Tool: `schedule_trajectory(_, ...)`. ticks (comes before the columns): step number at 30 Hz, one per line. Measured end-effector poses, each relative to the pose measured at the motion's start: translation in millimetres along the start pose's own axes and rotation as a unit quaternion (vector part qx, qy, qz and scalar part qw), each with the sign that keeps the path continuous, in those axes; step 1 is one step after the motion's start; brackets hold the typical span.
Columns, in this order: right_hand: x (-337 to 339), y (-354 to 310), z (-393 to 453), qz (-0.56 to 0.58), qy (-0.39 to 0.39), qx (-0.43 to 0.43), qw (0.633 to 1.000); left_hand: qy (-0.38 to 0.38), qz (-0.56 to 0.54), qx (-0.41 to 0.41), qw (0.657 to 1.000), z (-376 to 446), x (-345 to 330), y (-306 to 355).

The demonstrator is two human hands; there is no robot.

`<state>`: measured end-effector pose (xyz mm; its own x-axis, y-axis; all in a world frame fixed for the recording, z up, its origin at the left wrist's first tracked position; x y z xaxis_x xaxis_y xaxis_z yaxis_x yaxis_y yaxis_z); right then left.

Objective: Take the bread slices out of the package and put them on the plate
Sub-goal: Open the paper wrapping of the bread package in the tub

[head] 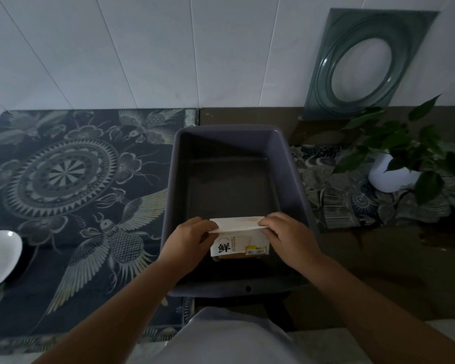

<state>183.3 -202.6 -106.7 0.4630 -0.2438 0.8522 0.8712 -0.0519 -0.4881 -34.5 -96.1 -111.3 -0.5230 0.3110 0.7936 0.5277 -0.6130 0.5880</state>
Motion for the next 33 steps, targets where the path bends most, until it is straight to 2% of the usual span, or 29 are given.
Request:
schedule_trajectory(3, 5, 2, 8, 0.044, -0.027, -0.016, 0.999, -0.022, 0.01, -0.022, 0.999, 7, 4, 2)
schedule_trajectory(8, 2, 9, 15, 0.147, -0.094, -0.095, 0.98, -0.09, 0.039, -0.035, 0.995, 19, 5, 2)
schedule_trajectory(16, -2, 13, 17, 0.219, -0.115, -0.138, 0.959, -0.045, 0.15, -0.171, 0.973, 24, 3, 17)
schedule_trajectory(21, -1, 14, 12, 0.169, -0.1, -0.11, 0.974, -0.037, 0.168, -0.212, 0.962, 20, 7, 19)
schedule_trajectory(25, 0, 7, 6, 0.078, -0.058, -0.033, 0.995, -0.027, 0.164, -0.204, 0.965, 17, 11, 20)
schedule_trajectory(29, 7, -2, 5, 0.014, -0.018, 0.048, 0.999, -0.019, 0.125, -0.203, 0.971, 14, 19, 24)
schedule_trajectory(33, 10, -5, 10, 0.056, -0.031, 0.048, 0.997, -0.005, 0.08, -0.188, 0.979, 16, 26, 30)
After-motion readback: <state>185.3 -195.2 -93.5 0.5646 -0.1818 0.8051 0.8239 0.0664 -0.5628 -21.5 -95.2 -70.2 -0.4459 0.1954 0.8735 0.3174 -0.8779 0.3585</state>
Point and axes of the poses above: each hand's wrist, its own z-axis towards the middle knuckle, its own x-axis out of the back of the hand, y = z × x, the point moved 3 cm from there along z, towards the middle knuckle, and after that the axes turned 2 degrees about z, right-handed, at the moved point
